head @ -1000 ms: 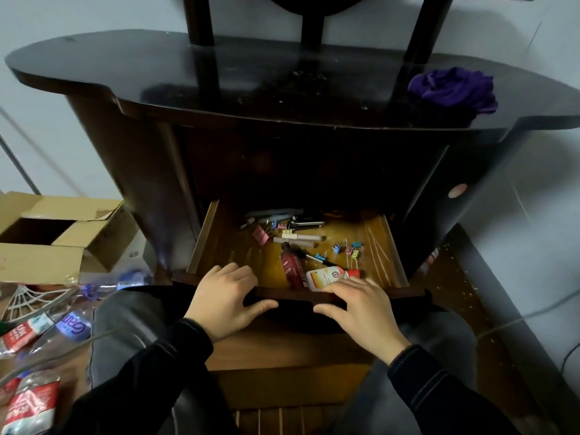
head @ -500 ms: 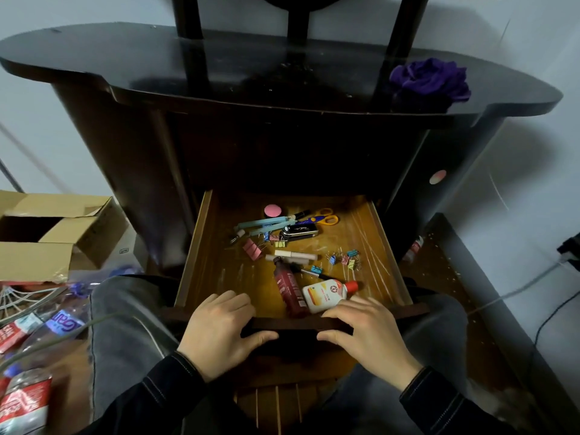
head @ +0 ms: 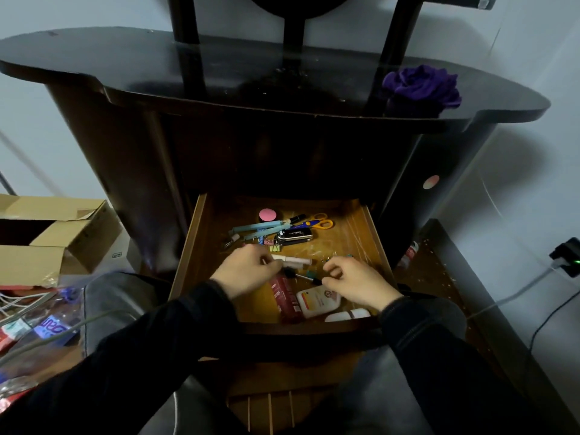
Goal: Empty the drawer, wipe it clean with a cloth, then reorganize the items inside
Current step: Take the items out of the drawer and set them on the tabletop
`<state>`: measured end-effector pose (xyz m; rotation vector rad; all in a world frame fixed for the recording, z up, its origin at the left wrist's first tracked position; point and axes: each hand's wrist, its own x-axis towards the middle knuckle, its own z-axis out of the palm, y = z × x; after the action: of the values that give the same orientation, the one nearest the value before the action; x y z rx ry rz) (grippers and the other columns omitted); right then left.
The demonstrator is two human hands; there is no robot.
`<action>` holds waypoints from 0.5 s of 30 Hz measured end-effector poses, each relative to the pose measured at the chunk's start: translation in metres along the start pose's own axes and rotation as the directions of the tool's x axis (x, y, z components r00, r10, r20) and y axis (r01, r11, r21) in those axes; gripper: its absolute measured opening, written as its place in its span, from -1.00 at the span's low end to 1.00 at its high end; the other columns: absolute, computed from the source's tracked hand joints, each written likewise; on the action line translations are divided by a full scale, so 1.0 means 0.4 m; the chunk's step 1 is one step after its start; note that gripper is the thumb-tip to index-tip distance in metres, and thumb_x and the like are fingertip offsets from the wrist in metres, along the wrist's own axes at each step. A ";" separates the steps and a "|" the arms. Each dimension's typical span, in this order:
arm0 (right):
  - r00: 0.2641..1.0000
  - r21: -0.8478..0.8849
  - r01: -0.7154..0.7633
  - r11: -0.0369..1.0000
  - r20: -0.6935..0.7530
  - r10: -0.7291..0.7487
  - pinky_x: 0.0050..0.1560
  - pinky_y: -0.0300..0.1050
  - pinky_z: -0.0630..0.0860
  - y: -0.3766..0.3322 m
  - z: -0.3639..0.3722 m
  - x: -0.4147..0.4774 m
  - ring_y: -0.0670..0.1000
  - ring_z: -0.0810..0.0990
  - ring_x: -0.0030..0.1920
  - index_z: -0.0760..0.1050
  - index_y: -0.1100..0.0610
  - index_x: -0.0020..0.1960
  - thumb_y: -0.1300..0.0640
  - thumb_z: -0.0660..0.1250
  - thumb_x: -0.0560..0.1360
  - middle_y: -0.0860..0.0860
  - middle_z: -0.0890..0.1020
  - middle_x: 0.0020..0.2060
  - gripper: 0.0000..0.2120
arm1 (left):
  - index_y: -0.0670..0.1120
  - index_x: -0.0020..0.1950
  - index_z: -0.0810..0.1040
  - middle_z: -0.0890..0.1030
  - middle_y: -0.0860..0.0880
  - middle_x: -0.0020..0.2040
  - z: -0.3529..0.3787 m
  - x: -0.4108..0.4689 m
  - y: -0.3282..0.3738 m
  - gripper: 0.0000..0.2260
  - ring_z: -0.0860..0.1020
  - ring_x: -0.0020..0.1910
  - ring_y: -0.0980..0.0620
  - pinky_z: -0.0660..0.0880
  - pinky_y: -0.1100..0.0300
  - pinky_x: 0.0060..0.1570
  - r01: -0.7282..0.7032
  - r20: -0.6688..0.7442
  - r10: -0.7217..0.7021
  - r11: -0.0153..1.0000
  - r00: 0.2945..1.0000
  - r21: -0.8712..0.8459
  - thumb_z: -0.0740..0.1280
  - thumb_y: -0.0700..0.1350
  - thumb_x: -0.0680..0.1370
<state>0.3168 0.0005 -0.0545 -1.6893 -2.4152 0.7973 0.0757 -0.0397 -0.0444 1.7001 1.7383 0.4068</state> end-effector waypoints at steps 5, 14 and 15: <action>0.980 -0.282 0.155 0.947 0.163 -0.112 0.11 -0.11 0.45 0.019 0.078 0.110 0.02 0.50 0.25 0.45 0.00 0.40 0.06 0.40 0.51 -0.03 0.53 0.25 -0.54 | -0.20 0.41 0.30 0.60 -0.05 -0.05 0.104 0.146 -0.002 -0.35 0.57 -0.18 0.03 0.56 0.15 -0.28 0.257 0.070 -0.261 0.965 0.963 0.058 0.30 0.26 0.56; 0.945 -0.390 0.268 0.881 0.283 -0.162 -0.04 -0.08 0.39 0.073 0.130 0.154 0.09 0.52 0.21 0.45 0.05 0.35 -0.05 0.41 0.43 0.02 0.55 0.23 -0.48 | -0.16 0.51 0.07 0.57 -0.12 0.17 0.176 0.181 -0.048 -0.16 0.60 0.09 -0.10 0.56 0.11 -0.07 0.294 0.067 -0.293 0.956 0.954 -0.017 0.51 0.04 0.44; 0.944 -0.390 0.273 0.880 0.286 -0.165 -0.02 -0.07 0.42 0.074 0.130 0.156 0.09 0.52 0.21 0.45 0.04 0.34 -0.05 0.41 0.43 0.01 0.55 0.22 -0.49 | -0.17 0.51 0.07 0.57 -0.13 0.19 0.180 0.181 -0.048 -0.15 0.59 0.11 -0.11 0.56 0.11 -0.06 0.287 0.066 -0.285 0.958 0.956 -0.020 0.51 0.04 0.43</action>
<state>0.2993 0.0449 -0.1266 -1.4538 -3.0710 0.4931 0.1123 0.0123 -0.1267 1.3964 1.8869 0.2441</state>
